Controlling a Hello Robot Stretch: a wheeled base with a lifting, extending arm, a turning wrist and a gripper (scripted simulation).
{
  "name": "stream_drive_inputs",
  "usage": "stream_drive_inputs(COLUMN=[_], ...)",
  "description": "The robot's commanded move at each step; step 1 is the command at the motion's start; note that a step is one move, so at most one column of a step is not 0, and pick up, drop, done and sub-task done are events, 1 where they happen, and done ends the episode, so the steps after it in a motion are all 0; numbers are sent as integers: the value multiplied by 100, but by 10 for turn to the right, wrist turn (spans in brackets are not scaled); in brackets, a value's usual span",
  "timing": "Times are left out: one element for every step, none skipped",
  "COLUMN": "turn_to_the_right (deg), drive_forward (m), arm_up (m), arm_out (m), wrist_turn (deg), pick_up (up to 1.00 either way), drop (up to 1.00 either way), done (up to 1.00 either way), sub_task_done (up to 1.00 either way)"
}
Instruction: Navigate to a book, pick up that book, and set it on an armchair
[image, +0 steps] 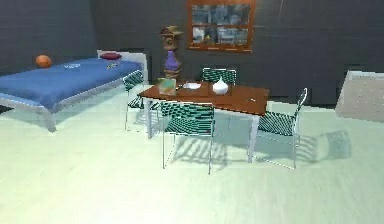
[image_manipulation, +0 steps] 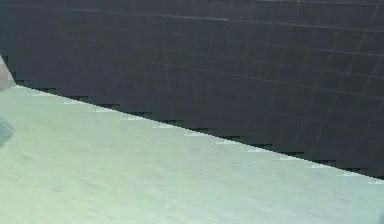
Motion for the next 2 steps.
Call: stream_drive_inputs(turn_to_the_right=[-30, 0], drive_forward=[0, 100], arm_up=[0, 0], arm_out=[0, 0], wrist_turn=[0, 0], pick_up=[0, 0], drop=[0, 0], done=[0, 0], sub_task_done=[0, 0])
